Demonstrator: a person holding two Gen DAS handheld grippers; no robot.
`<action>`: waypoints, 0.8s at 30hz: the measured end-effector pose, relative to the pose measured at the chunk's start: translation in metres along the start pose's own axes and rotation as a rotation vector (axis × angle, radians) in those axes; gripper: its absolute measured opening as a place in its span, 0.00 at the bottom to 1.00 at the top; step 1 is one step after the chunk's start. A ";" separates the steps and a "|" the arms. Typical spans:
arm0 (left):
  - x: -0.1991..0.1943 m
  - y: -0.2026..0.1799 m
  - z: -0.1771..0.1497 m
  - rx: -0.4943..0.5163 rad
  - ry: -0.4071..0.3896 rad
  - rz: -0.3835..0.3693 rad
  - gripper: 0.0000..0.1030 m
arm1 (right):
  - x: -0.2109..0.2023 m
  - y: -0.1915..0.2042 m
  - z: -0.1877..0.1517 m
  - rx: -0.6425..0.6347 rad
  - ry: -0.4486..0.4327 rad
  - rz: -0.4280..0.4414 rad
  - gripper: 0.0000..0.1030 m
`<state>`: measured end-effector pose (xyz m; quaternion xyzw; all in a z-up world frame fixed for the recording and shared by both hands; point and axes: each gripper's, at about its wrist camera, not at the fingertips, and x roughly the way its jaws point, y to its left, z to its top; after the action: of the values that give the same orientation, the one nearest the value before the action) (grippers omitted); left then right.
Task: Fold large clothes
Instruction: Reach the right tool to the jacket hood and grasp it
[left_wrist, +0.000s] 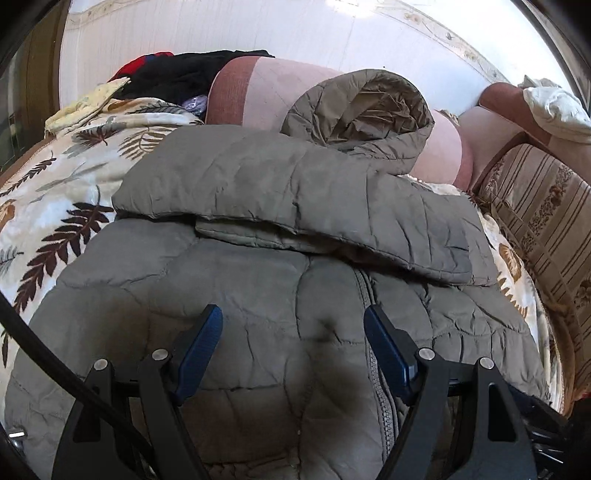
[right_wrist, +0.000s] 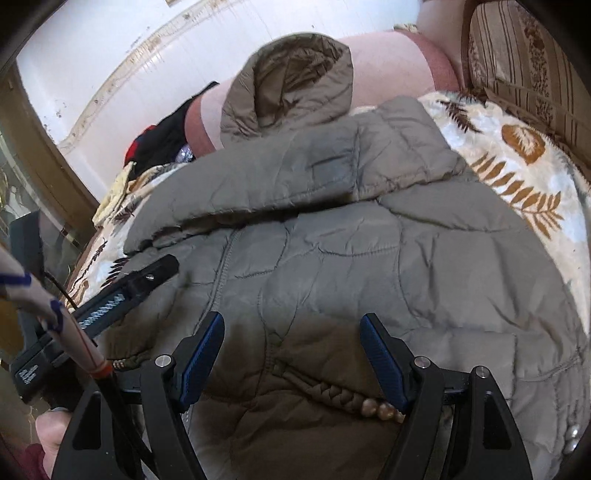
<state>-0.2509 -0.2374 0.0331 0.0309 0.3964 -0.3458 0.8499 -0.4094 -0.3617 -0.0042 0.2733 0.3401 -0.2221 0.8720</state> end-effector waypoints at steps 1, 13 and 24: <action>0.000 0.002 0.001 -0.004 -0.002 0.001 0.76 | 0.002 0.000 0.001 0.001 0.004 0.000 0.78; 0.005 0.004 0.042 -0.060 -0.083 0.078 0.76 | 0.013 0.001 0.002 -0.005 0.028 -0.007 0.79; 0.037 0.017 0.046 -0.022 -0.002 0.125 0.76 | 0.005 -0.001 0.014 0.026 0.037 0.027 0.80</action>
<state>-0.1939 -0.2600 0.0353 0.0459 0.3967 -0.2875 0.8706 -0.3999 -0.3725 0.0003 0.2931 0.3495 -0.2096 0.8649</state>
